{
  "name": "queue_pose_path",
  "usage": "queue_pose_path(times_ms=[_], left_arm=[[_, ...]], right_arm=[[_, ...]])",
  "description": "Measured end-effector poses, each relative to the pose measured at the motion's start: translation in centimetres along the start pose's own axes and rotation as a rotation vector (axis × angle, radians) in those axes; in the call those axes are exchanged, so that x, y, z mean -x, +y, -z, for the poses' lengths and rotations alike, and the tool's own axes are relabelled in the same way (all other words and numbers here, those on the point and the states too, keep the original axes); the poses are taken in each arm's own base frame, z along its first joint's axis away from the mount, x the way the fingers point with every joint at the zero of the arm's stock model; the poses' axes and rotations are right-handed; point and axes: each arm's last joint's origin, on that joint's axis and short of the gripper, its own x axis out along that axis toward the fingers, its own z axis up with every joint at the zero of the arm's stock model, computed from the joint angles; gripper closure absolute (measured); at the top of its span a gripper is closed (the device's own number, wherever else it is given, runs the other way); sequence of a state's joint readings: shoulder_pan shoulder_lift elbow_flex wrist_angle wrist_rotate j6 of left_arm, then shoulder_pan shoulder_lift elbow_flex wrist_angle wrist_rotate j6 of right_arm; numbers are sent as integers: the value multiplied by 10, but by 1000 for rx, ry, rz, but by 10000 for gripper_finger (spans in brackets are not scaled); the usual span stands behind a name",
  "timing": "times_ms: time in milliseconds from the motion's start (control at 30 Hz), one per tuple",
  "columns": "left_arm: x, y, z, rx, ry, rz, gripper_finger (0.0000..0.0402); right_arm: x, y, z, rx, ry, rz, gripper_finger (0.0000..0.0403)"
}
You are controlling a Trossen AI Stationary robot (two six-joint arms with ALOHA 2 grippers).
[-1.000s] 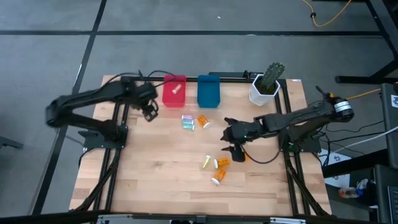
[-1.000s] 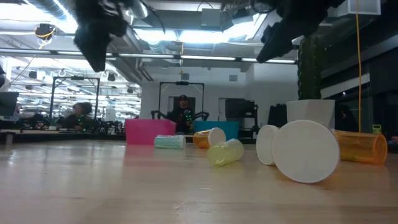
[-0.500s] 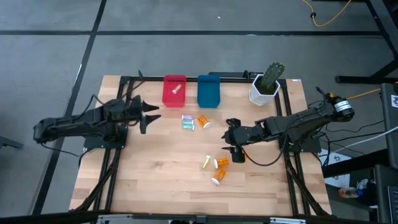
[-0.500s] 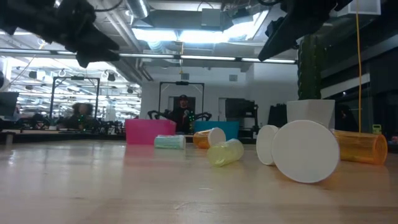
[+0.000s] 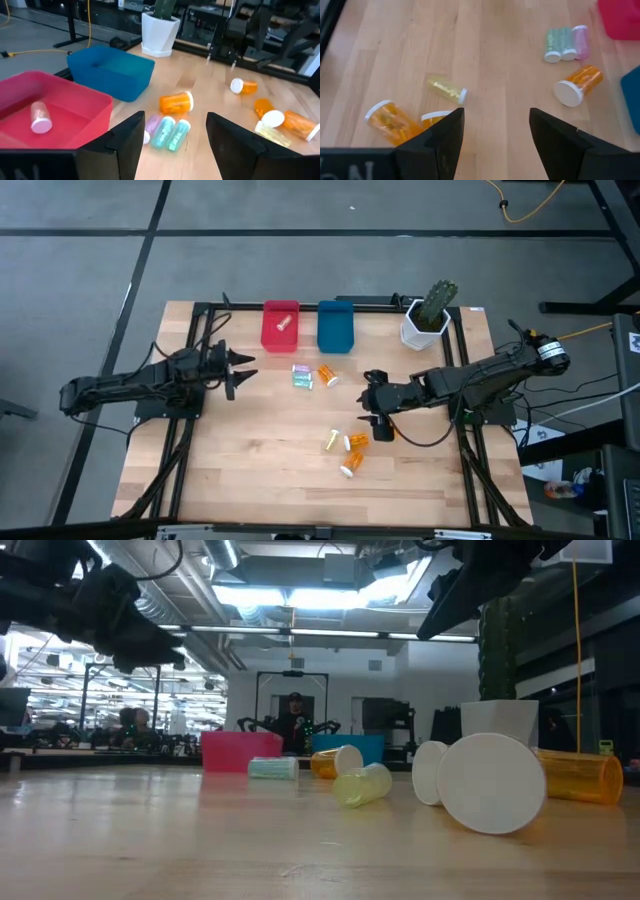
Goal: Pick and place medicine bottles into bin by pill shape (circle, oval)
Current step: Put the orange capsule bottle into the blue bin
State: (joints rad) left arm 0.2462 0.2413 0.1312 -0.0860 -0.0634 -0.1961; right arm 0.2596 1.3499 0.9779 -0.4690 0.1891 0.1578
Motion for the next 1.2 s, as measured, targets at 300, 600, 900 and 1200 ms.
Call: queue_pose_path(times_ms=[300, 600, 900, 1200], left_arm=[[-7, 2, 18, -37, -59, 32, 195], [-8, 3, 28, -21, 0, 82, 195], [-7, -3, 32, 8, 47, 196, 195], [-8, -1, 33, -2, 43, 121, 195]], right_arm=[[0, -2, 0, -37, -11, 64, 178], [0, -2, 0, -76, -9, 81, 178], [1, -3, 13, -221, 115, 85, 178], [11, 9, 41, -451, 363, 160, 178]])
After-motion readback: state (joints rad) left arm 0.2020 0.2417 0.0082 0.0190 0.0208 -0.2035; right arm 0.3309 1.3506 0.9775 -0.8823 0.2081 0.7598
